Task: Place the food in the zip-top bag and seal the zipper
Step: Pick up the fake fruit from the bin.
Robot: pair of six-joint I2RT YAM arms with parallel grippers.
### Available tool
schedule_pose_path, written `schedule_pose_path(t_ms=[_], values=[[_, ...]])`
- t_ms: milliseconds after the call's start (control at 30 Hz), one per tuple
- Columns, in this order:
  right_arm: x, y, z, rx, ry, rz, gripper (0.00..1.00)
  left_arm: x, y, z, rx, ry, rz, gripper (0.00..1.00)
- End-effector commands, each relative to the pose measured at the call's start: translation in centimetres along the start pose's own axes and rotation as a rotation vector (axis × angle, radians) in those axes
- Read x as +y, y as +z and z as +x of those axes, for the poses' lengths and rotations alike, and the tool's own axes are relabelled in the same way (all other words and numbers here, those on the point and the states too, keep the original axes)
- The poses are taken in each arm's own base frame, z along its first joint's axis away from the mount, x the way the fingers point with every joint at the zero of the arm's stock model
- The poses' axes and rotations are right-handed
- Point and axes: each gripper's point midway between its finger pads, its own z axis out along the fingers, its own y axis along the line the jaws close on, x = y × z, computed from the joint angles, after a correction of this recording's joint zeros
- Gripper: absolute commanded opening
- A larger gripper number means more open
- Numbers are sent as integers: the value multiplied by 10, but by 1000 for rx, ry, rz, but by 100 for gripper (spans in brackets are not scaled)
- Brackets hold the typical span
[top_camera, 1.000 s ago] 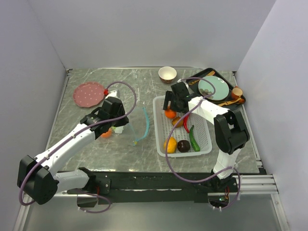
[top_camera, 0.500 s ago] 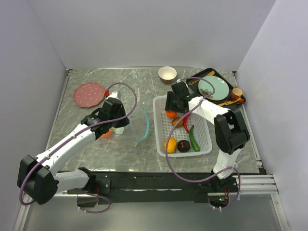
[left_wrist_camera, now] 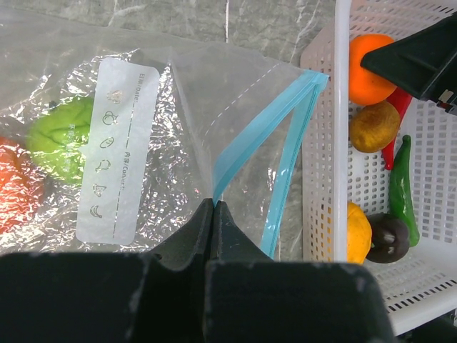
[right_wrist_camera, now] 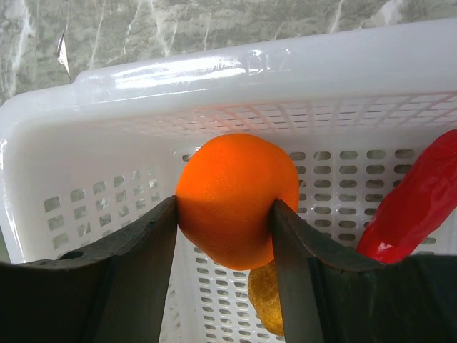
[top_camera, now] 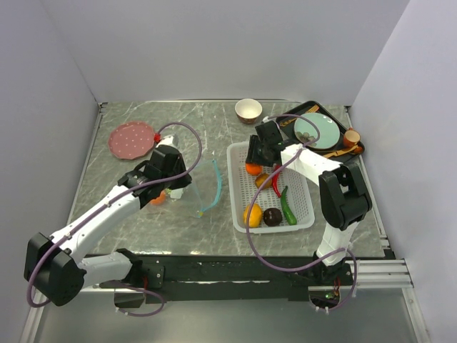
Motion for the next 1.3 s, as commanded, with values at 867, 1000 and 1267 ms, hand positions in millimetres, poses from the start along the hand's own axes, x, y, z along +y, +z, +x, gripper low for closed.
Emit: schedule_pose_path(t_ms=[867,1000,1267], values=[[30,-69,-16,-76,17,-198,15,-16,-10,-26,-65,6,39,1],[40,-90,-23,-123,22,-271,16,-15,-12,-30,-81,13,28,1],[75,-135,-35,-189,27,-493,18,-16,-12,-40,-102,17,11,1]])
